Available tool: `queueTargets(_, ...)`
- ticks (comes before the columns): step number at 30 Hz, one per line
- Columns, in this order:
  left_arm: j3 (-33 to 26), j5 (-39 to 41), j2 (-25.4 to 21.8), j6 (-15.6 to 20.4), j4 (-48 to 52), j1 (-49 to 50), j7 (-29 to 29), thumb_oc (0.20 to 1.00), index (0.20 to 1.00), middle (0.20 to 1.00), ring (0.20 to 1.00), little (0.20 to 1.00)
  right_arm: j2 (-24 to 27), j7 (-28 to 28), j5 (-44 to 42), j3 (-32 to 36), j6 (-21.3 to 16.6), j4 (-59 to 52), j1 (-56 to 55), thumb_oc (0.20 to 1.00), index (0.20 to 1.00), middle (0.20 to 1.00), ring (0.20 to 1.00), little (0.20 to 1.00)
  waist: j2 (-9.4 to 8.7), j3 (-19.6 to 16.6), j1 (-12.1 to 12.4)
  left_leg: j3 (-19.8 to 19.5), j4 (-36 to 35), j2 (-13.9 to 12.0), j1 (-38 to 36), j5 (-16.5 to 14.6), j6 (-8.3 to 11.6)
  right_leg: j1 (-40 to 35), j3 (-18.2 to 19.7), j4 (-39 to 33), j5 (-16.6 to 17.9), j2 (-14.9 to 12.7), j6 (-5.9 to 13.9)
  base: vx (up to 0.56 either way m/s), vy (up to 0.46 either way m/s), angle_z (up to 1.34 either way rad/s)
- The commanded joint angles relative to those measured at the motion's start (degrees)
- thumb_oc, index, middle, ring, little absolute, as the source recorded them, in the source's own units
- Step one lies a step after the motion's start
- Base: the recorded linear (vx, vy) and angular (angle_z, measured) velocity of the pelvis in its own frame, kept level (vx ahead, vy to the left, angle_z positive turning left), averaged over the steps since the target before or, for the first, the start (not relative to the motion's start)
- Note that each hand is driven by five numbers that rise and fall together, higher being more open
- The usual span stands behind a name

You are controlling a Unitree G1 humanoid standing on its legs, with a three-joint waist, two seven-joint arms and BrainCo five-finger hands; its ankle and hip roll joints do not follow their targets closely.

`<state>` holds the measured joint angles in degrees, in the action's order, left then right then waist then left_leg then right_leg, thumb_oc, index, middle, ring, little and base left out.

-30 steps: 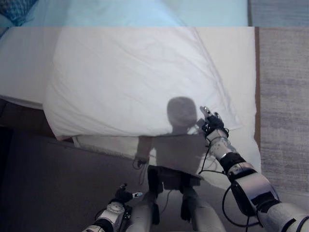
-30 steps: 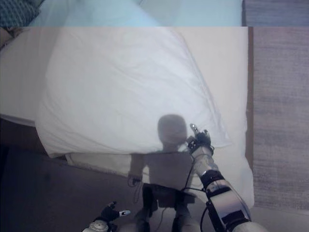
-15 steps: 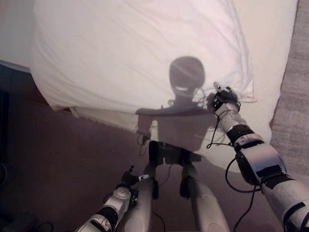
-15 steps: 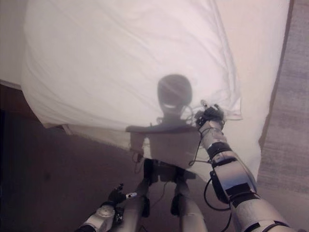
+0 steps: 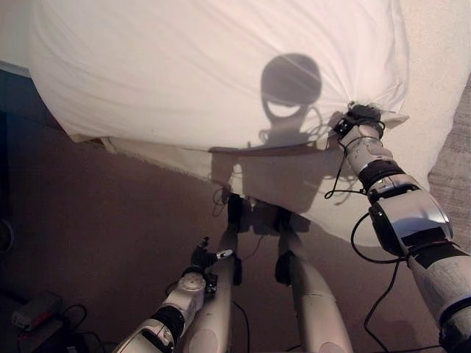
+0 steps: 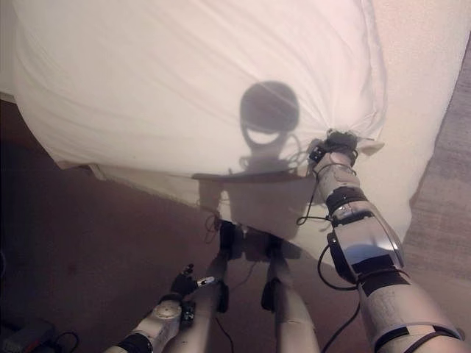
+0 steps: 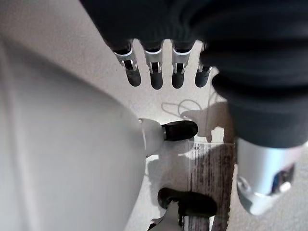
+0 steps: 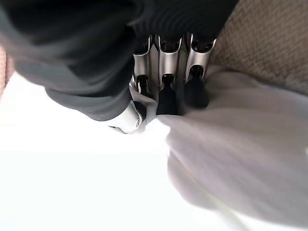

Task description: Make the bed

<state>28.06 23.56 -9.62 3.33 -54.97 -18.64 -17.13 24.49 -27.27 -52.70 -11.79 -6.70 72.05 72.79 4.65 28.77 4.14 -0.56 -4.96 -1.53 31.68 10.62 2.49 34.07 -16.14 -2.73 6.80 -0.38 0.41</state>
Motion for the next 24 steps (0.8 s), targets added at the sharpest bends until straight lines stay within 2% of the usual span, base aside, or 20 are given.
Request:
queueTargets(1, 2.6, 3.1, 0.7, 0.9, 1.1, -0.5, -0.5, 1.000, 1.000, 1.000, 1.000, 1.000, 1.1, 0.9, -5.3, 0.3, -4.8, -4.2, 2.9, 0.200, 0.200, 0.200, 0.200, 0.200, -0.44, 1.0, 0.9, 0.3, 0.0, 3.5, -1.1, -1.2, 0.25, -1.1, 7.0, 7.9, -2.9, -2.1, 4.69, 0.00, 0.000, 0.00)
queueTargets(6, 3.3, 9.0, 0.7, 2.1, 7.2, 0.1, 1.6, 1.000, 1.000, 1.000, 1.000, 1.000, -1.3, 1.2, -4.9, -1.1, -7.2, -12.8, -0.6, 0.200, 0.200, 0.200, 0.200, 0.200, -0.87, 1.0, -0.4, 1.1, 0.0, 3.6, -2.7, -1.4, 0.26, -2.2, 7.7, 7.4, -2.2, -2.1, 4.86, -0.01, 0.022, -0.01)
queueTargets(7, 3.9, 14.8, 0.4, 2.3, 12.8, 1.0, 3.4, 1.000, 1.000, 1.000, 1.000, 1.000, -2.2, 0.9, -3.1, -2.5, -7.8, -18.1, -2.6, 0.200, 0.200, 0.200, 0.200, 0.200, -1.30, 1.0, -1.1, 1.8, 0.0, 3.5, -3.7, -1.6, 0.23, -3.2, 8.2, 6.9, -1.7, -2.0, 5.03, -0.03, 0.044, -0.05)
queueTargets(8, 3.9, 14.9, 0.4, 2.3, 12.9, 1.1, 3.4, 1.000, 1.000, 1.000, 1.000, 1.000, -2.3, 0.7, -3.0, -2.5, -7.7, -18.3, -2.8, 0.200, 0.200, 0.200, 0.200, 0.200, -1.34, 1.0, -1.1, 1.8, 0.0, 3.5, -3.8, -1.6, 0.22, -3.3, 8.2, 6.8, -1.7, -2.0, 5.03, -0.03, 0.037, -0.05)
queueTargets(9, 4.7, 18.5, 0.4, 2.3, 15.8, 1.6, 4.1, 1.000, 1.000, 1.000, 1.000, 1.000, -2.8, 0.7, -2.7, -3.0, -7.9, -20.8, -3.6, 0.200, 0.200, 0.200, 0.200, 0.200, -1.59, 1.0, -1.6, 2.0, 0.0, 3.6, -4.5, -1.8, 0.11, -3.8, 8.5, 6.7, -1.5, -1.8, 5.08, -0.02, 0.044, -0.06)
queueTargets(10, 6.7, 25.2, 0.4, 1.9, 21.4, 1.5, 5.8, 1.000, 1.000, 1.000, 1.000, 1.000, -3.8, 0.2, -1.9, -4.1, -8.4, -26.1, -6.0, 0.200, 0.200, 0.200, 0.200, 0.200, -2.06, 1.0, -2.6, 2.8, 0.0, 3.5, -6.0, -2.1, -0.08, -4.9, 9.3, 6.6, -1.3, -1.7, 5.15, -0.02, 0.054, -0.07)
queueTargets(13, 10.2, 31.6, -0.3, 0.8, 27.4, 0.6, 7.4, 1.000, 1.000, 1.000, 1.000, 1.000, -4.9, -0.4, -0.3, -5.0, -8.8, -33.0, -9.3, 0.200, 0.200, 0.200, 0.200, 0.200, -2.83, 1.0, -4.0, 3.8, 0.0, 3.5, -8.5, -2.7, -0.34, -7.0, 10.2, 6.4, -1.2, -1.7, 5.34, -0.02, 0.030, -0.14)
queueTargets(19, 12.5, 36.4, 0.2, -0.8, 29.7, -3.9, 8.5, 1.000, 1.000, 1.000, 1.000, 1.000, -5.8, -1.5, 4.4, -5.8, -9.3, -43.9, -16.0, 0.200, 0.200, 0.200, 0.200, 0.200, -4.35, 1.0, -6.0, 5.9, 0.0, 3.4, -13.1, -3.6, -0.76, -10.8, 11.9, 5.6, -0.8, -1.7, 5.77, -0.02, 0.032, -0.17)
queueTargets(20, 12.4, 39.8, 1.5, -1.2, 29.1, -5.3, 8.4, 1.000, 1.000, 1.000, 1.000, 1.000, -6.3, -1.7, 6.0, -6.2, -9.3, -46.9, -17.7, 0.200, 0.200, 0.200, 0.200, 0.200, -4.99, 1.0, -6.7, 6.7, 0.0, 3.3, -15.1, -4.2, -0.93, -12.1, 12.8, 5.7, -1.0, -1.5, 6.05, -0.01, 0.023, -0.28)
queueTargets(21, 12.4, 39.9, 1.5, -1.2, 29.1, -5.2, 8.5, 1.000, 1.000, 1.000, 1.000, 1.000, -6.3, -1.7, 6.0, -6.2, -9.3, -47.0, -17.8, 0.200, 0.200, 0.200, 0.200, 0.200, -5.00, 1.0, -6.7, 6.8, 0.0, 3.3, -15.2, -4.2, -0.94, -12.2, 12.8, 5.7, -1.0, -1.5, 6.05, -0.01, 0.025, -0.31)
queueTargets(24, 11.4, 47.4, 4.4, -1.3, 28.3, -7.7, 7.9, 1.000, 1.000, 1.000, 1.000, 1.000, -5.9, -2.1, 8.3, -7.0, -8.1, -50.4, -20.3, 0.200, 0.200, 0.200, 0.200, 0.200, -5.54, -0.1, -7.4, 8.1, 0.0, 3.4, -17.2, -4.8, -1.26, -13.9, 13.9, 5.2, -0.9, -1.5, 6.39, -0.01, 0.010, -0.27)
